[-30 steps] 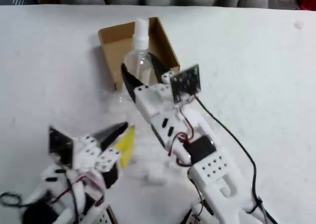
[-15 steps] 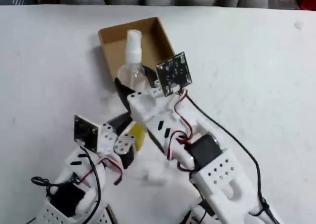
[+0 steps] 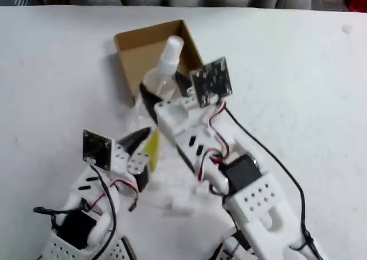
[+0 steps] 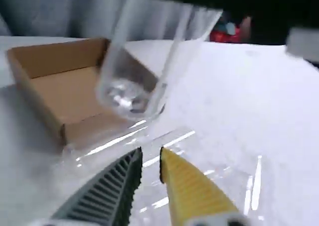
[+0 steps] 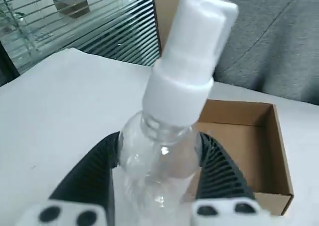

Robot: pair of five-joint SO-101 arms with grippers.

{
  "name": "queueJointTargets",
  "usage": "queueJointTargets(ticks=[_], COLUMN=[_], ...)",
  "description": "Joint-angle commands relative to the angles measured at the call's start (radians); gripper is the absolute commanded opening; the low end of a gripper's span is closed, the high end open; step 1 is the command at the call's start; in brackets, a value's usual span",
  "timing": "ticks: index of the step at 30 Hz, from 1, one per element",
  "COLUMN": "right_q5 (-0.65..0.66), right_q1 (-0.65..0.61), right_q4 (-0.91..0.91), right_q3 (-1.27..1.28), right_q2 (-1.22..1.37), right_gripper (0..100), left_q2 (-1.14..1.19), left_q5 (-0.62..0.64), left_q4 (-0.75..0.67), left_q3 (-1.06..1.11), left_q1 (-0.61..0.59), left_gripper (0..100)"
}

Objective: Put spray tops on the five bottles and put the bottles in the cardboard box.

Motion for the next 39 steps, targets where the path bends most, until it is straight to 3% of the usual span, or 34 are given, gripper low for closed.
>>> queueJointTargets(ticks=[1,5,8,12,19,28,39], right_q5=[-0.002,0.083,0.141,0.153,0.153,0.153,0.153], right_q1=[0.073,0.11,0.145,0.203,0.283,0.291,0.291], right_q4=[-0.182,-0.338,-0.452,-0.545,-0.553,-0.553,-0.549], right_q3=[-0.064,-0.066,-0.066,-0.087,-0.252,-0.512,-0.848], right_q2=[0.124,0.268,0.363,0.455,0.63,0.908,1.239], right_gripper=[1.6,1.6,1.6,1.6,1.6,1.6,1.6], left_q2=[-0.013,-0.013,-0.013,-0.013,-0.01,-0.008,-0.008], left_q5=[-0.126,-0.14,-0.112,-0.064,-0.063,-0.109,-0.121], left_q4=[0.038,-0.015,-0.08,-0.123,-0.087,0.002,0.008], left_q3=[0.009,0.075,0.164,0.206,0.204,0.178,0.183], left_q1=[-0.298,-0.549,-0.627,-0.631,-0.63,-0.628,-0.613], left_gripper=[7,7,7,7,7,7,7])
